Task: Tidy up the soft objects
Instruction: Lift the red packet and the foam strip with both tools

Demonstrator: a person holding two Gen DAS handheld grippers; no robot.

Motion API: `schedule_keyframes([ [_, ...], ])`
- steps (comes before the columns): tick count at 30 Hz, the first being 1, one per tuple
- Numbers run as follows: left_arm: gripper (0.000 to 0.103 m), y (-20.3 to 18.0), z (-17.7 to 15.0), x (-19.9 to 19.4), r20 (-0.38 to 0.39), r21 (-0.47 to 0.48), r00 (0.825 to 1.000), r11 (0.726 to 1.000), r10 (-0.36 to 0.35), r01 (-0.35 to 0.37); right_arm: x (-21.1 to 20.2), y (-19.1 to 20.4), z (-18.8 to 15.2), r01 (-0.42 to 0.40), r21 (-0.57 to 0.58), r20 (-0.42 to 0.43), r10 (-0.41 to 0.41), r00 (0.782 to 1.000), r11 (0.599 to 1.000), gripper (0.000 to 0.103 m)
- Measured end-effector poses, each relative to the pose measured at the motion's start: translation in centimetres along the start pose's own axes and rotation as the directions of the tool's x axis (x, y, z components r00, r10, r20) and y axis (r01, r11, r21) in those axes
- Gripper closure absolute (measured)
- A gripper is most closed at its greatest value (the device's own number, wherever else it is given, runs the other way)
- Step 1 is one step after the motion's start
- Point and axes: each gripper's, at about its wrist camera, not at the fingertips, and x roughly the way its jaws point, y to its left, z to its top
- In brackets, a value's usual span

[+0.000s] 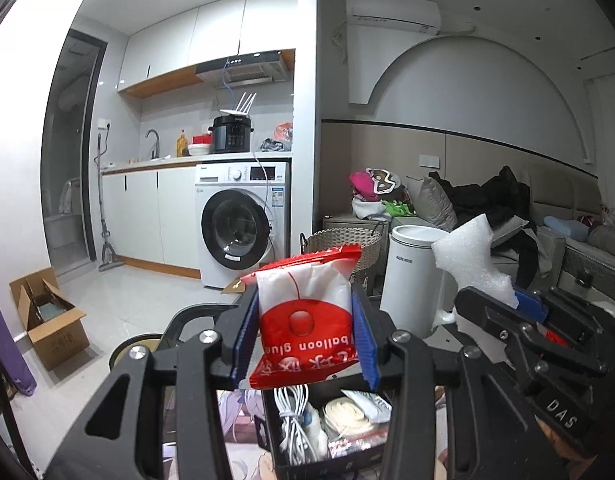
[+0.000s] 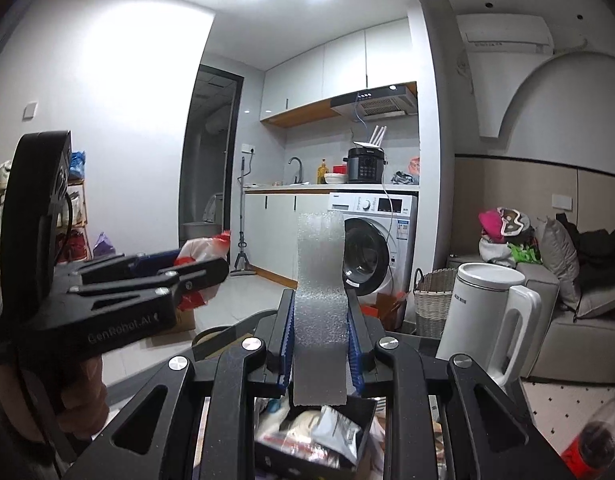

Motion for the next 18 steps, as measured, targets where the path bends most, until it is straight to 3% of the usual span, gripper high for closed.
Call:
schedule_keyframes([
  [7, 0.061, -0.2, 1.2, 2.8, 0.01, -0.031, 1.0, 0.999, 0.011, -0.011, 4.1, -0.7, 0.5, 0.046, 0.018, -0.014, -0.046, 0.999, 0.999, 0.081],
  [18, 0.061, 1.2, 0.5, 6.6, -0.063, -0.097, 0.996, 0.993, 0.062, -0.068, 8.0, -0.9, -0.4, 0.036, 0.012, -0.074, -0.035, 0.997, 0.999, 0.081],
])
